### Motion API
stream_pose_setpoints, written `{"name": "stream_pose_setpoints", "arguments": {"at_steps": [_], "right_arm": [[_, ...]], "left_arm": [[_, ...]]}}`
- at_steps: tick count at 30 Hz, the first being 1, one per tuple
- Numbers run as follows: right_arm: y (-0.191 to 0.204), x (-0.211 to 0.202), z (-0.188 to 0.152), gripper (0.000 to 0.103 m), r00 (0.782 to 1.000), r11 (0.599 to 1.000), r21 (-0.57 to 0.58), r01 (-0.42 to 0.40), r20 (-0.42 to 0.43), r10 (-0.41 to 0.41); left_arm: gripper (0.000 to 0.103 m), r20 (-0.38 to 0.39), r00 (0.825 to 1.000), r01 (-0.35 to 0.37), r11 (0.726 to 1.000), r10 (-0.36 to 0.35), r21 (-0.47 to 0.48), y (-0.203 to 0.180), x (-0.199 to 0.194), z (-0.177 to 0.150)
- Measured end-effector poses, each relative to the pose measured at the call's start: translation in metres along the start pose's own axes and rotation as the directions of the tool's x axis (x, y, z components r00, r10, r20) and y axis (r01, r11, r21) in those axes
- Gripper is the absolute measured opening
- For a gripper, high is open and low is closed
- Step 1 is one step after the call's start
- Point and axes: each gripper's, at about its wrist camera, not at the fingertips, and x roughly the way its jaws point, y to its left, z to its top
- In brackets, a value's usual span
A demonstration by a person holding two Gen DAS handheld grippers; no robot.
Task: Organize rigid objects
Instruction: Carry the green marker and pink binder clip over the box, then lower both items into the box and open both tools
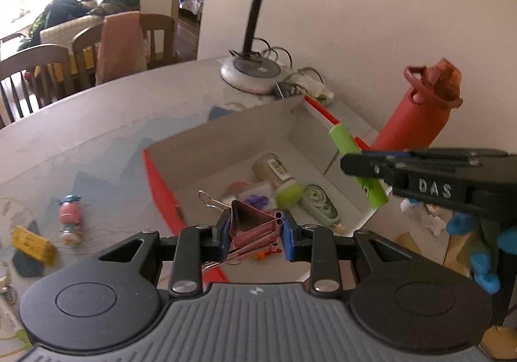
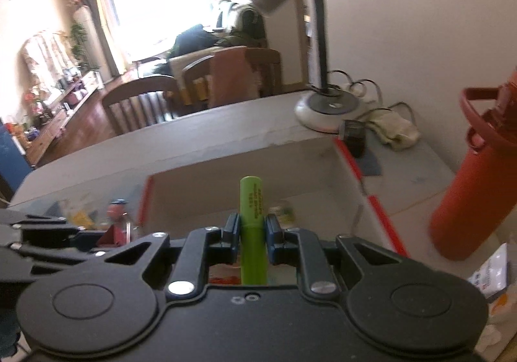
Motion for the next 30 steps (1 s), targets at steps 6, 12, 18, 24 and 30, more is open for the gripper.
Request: {"name": "stream_pose_setpoints", "arguments": {"at_steps": [6,12,18,24,30], "right_arm": [[-0.026,0.024,-0.001,0.015,0.999,0.999,0.022,0.028,-0.034,-0.027],[-0.038,0.048,-0.001,0.015,0.996,0.999,0.025,0.031,-0.089,-0.029],[-0.039,0.079,-0.008,0.015,0.986,0.998,-0.038,0.047,-0.156,-0.053],[-0.04,0.098,-0.016,0.015,0.975,0.995,-0.08,0.054,-0.211,-0.069],[-0.037,0.103,-0.022,0.016,0.969,0.994,-0.102,0.046,-0.238,-0.069]], "left_arm": [[0.03,-0.048,0.999,-0.004,1.0,0.006,0.024,-0.02,0.036,0.001],[0.03,-0.109,0.994,-0.008,0.999,0.013,0.045,-0.037,0.073,0.002],[0.03,-0.18,0.984,-0.007,1.0,0.012,0.026,-0.043,0.107,0.005],[0.03,-0.246,0.969,-0.011,1.0,0.013,0.01,-0.043,0.134,0.005],[0.03,-0.277,0.961,-0.016,1.0,0.015,0.001,-0.043,0.147,0.005]]}}
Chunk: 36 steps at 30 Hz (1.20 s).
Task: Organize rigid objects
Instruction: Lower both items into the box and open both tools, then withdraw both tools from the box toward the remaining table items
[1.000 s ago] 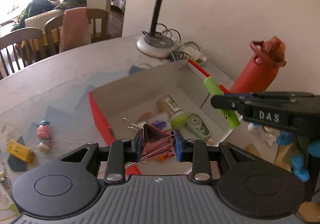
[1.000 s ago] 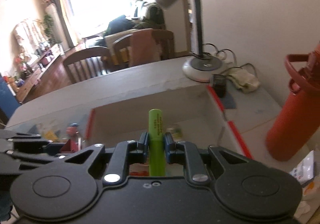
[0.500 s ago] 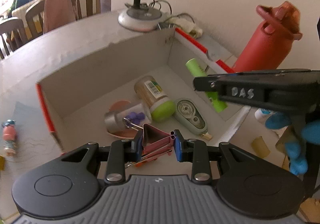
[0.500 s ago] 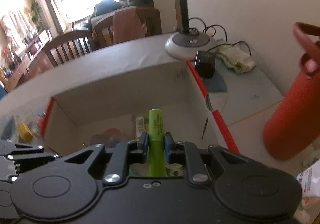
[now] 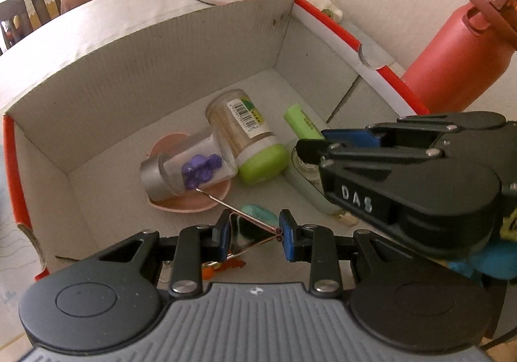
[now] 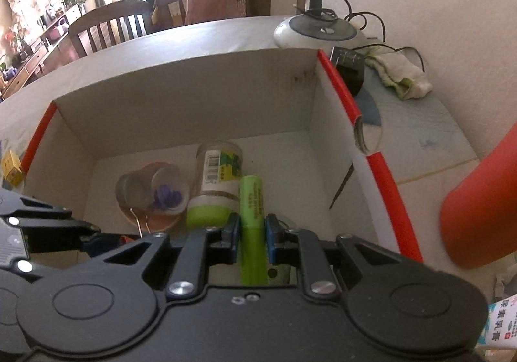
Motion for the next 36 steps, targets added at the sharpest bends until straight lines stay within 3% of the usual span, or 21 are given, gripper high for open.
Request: {"name": "stream_pose_setpoints", "arguments": {"at_steps": [11,17,19,21,23,36], "right_arm": [[-0.003,0.0,0.005,0.025,1.0,1.0,0.009,-0.003,-0.012,0.003],[-0.01,-0.007,0.008,0.042,1.0,0.999,0.036,-0.021,0.002,0.021],[-0.013,-0.009,0.008,0.044,1.0,0.999,0.041,-0.025,0.008,0.025],[-0.014,-0.012,0.008,0.047,1.0,0.999,0.046,-0.029,0.014,0.028],[-0.015,-0.015,0.008,0.049,0.999,0.998,0.051,-0.031,0.019,0.03],[-0.005,-0.044,0.006,0.063,0.995,0.995,0.068,-0.07,0.076,0.065]], "left_arm": [[0.03,-0.055,0.998,0.012,1.0,-0.012,-0.009,0.002,0.009,0.004],[0.03,-0.054,0.999,0.007,1.0,-0.005,0.023,-0.002,0.006,0.003],[0.033,-0.047,0.999,0.006,1.0,-0.005,0.024,-0.002,0.003,0.002],[0.06,-0.033,0.999,0.009,1.0,-0.009,0.019,0.0,-0.001,-0.001],[0.067,-0.001,1.0,0.012,1.0,-0.012,0.012,0.002,-0.009,-0.002],[0.067,0.095,0.995,0.03,0.999,-0.033,0.034,0.001,-0.045,-0.013]]}}
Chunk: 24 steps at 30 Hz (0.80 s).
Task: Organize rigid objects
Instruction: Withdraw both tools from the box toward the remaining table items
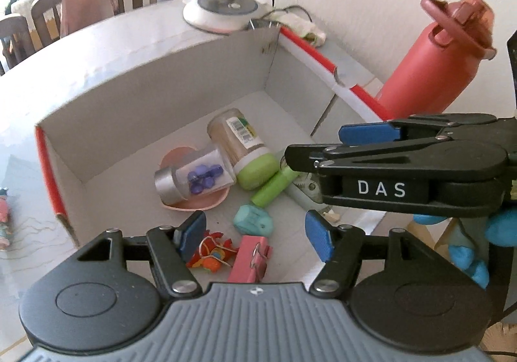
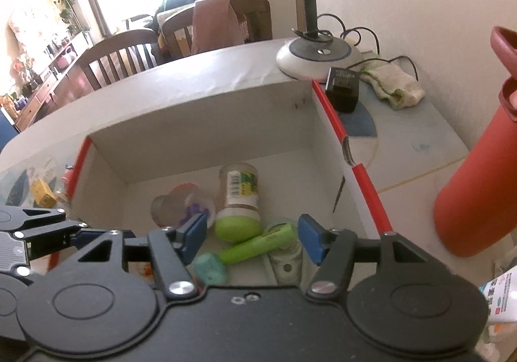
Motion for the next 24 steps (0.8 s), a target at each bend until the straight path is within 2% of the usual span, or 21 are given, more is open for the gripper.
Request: {"name": "stream_pose_setpoints", "arguments": {"at_steps": [7,17,20,24], "right_arm": [[0.017,-0.024,0.001,0.066,0.998,0.999,0.002,-0.035,0.055,0.034],[0.049,-0.053,-0.003,0.083,0.989,0.996,-0.004,-0.092,0.116,0.092],[0.062,-0.06,-0.003,0.088,0.985,0.994,-0.016,-0.106,0.133,0.107],[0.082,-0.067,-0.003,0.094,0.979,0.991,-0.036,-0.127,0.153,0.131]], "left_arm": [[0.067,0.072,0.997,-0.002,1.0,0.002,0.009,0.004,-0.031,-0.006],[0.067,0.157,0.988,0.016,1.0,-0.016,0.003,0.019,-0.086,-0.021],[0.074,0.174,0.984,0.024,1.0,-0.024,0.001,0.027,-0.103,-0.029],[0.075,0.201,0.98,0.006,1.0,-0.005,-0.005,0.039,-0.123,-0.041]]}}
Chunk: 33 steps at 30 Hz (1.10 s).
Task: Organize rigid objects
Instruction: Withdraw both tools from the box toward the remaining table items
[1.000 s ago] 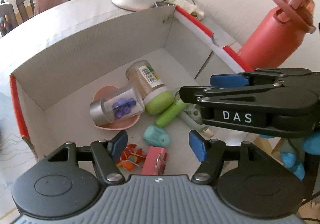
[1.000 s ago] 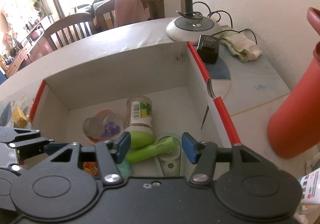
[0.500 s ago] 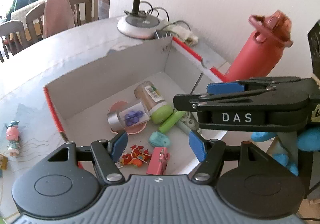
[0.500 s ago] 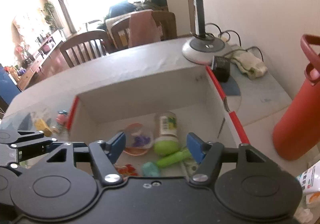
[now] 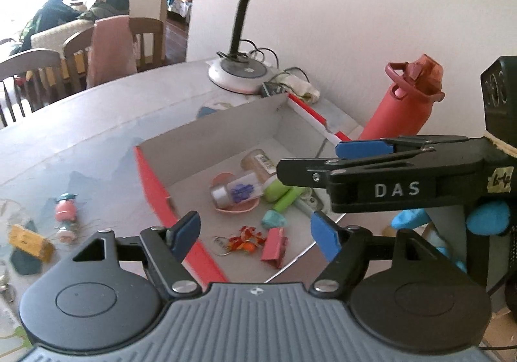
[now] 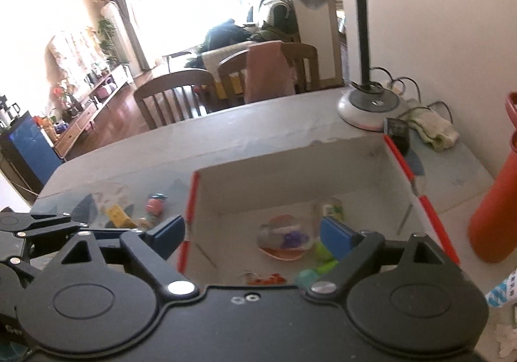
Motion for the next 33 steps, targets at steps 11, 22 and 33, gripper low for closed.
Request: {"name": "stream_pose_setpoints", "arguments": {"at_steps": [11,22,33], "right_arm": [[0.069,0.009,0.003,0.1,0.997,0.993,-0.088,-0.075,0.014,0.076],[0.135,0.051,0.007,0.1,0.993,0.982,-0.15,-0.117,-0.038,0.113],[0.175,0.109,0.011,0.1,0.992,0.975,-0.194,-0.104,-0.087,0.089]], "left_arm": [[0.083,0.067,0.994,-0.076,0.994,0.082,-0.076,0.057,-0.057,-0.027],[0.083,0.065,0.969,-0.225,0.959,0.239,-0.173,0.118,-0.083,-0.059],[0.101,0.044,0.906,-0.38,0.855,0.421,-0.354,0.174,-0.089,-0.098]]}}
